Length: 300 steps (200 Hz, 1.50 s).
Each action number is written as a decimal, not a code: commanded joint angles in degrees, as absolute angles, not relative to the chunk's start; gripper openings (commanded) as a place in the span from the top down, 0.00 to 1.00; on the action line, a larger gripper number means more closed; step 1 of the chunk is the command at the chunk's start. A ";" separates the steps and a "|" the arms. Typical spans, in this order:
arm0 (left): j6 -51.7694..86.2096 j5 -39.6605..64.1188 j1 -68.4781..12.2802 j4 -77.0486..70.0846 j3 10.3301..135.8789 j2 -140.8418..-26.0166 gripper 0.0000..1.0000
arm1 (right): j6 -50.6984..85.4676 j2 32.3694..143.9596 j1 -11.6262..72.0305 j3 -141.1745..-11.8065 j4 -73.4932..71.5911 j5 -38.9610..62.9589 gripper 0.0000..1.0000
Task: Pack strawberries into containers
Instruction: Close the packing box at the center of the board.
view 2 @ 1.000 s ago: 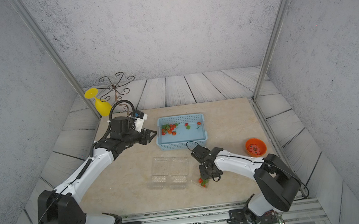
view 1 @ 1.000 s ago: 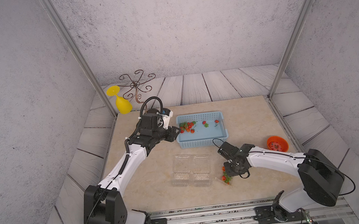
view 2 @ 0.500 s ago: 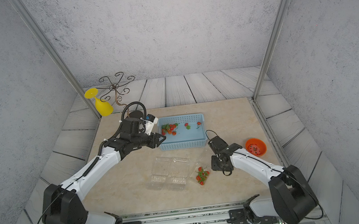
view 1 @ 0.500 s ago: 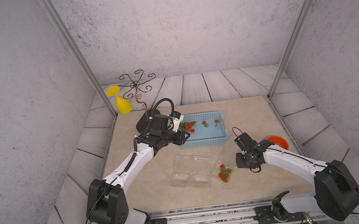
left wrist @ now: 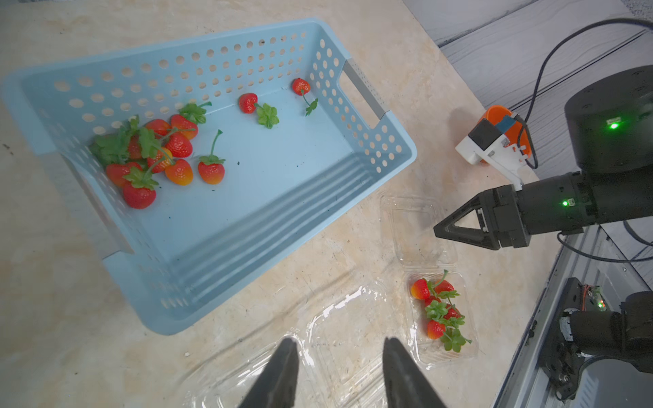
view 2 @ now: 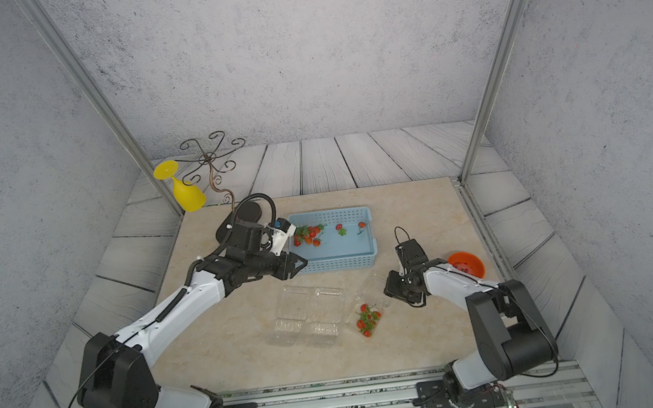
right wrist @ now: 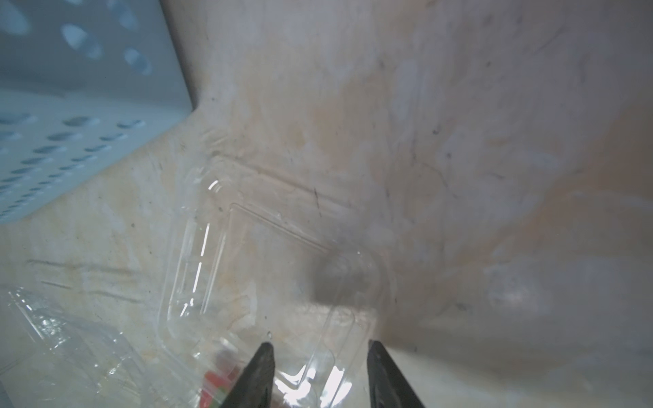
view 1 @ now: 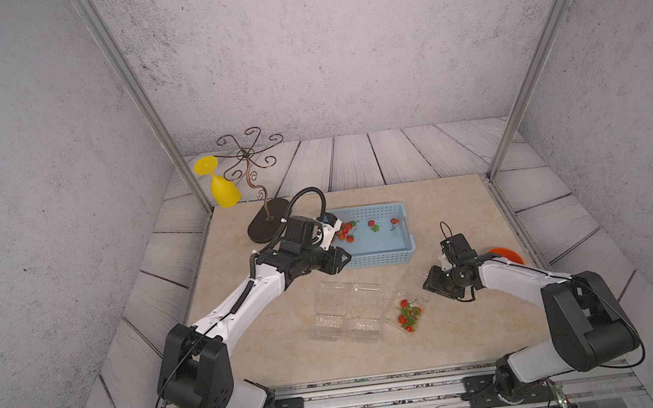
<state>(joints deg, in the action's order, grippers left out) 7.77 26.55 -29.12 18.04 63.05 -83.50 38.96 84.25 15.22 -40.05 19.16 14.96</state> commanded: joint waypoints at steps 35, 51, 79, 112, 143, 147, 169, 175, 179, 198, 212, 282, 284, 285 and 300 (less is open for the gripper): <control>7.49 27.07 -29.53 17.69 62.60 -84.29 0.57 | 40.34 88.44 14.52 -38.76 13.33 17.60 0.58; 7.60 27.07 -29.53 17.34 62.57 -84.39 0.57 | 40.01 88.12 14.24 -38.76 13.19 17.21 0.62; 7.95 27.24 -29.53 16.81 62.78 -84.72 0.57 | 38.99 86.23 13.85 -38.85 13.88 15.96 0.70; 8.75 27.51 -29.53 15.73 62.92 -85.16 0.57 | 37.76 84.59 13.36 -39.11 14.88 14.56 0.77; 9.38 27.51 -29.61 14.98 63.03 -85.59 0.57 | 36.76 82.72 13.10 -39.20 16.06 13.26 0.80; 9.48 27.51 -29.62 14.82 62.97 -85.60 0.57 | 36.64 82.46 13.02 -39.20 16.19 12.98 0.81; 10.16 27.80 -29.62 13.82 63.18 -86.44 0.57 | 35.65 81.03 12.59 -39.64 16.80 12.65 0.83; 10.35 27.95 -29.62 13.67 63.28 -86.66 0.57 | 35.51 80.68 12.50 -39.72 16.85 12.66 0.84; 10.45 27.88 -29.64 13.48 63.29 -86.81 0.57 | 35.36 80.49 12.48 -39.81 16.94 12.70 0.84; 10.81 28.04 -29.71 12.71 63.27 -87.16 0.57 | 34.66 80.46 12.31 -40.16 17.09 13.61 0.86; 10.75 28.12 -29.71 12.84 63.37 -87.36 0.57 | 34.59 80.85 12.30 -39.94 17.25 14.22 0.87; 10.31 27.69 -29.71 13.09 63.36 -87.36 0.57 | 35.85 83.11 12.22 -38.98 16.33 14.80 0.77; 10.33 27.69 -29.71 13.10 63.43 -87.36 0.57 | 35.86 83.20 12.24 -39.01 16.23 14.88 0.76; 10.35 27.69 -29.71 13.14 63.40 -87.32 0.57 | 35.90 83.26 12.23 -39.06 16.16 14.91 0.76; 10.22 27.60 -29.71 13.27 63.33 -87.19 0.57 | 35.95 84.31 12.22 -39.67 15.83 15.03 0.75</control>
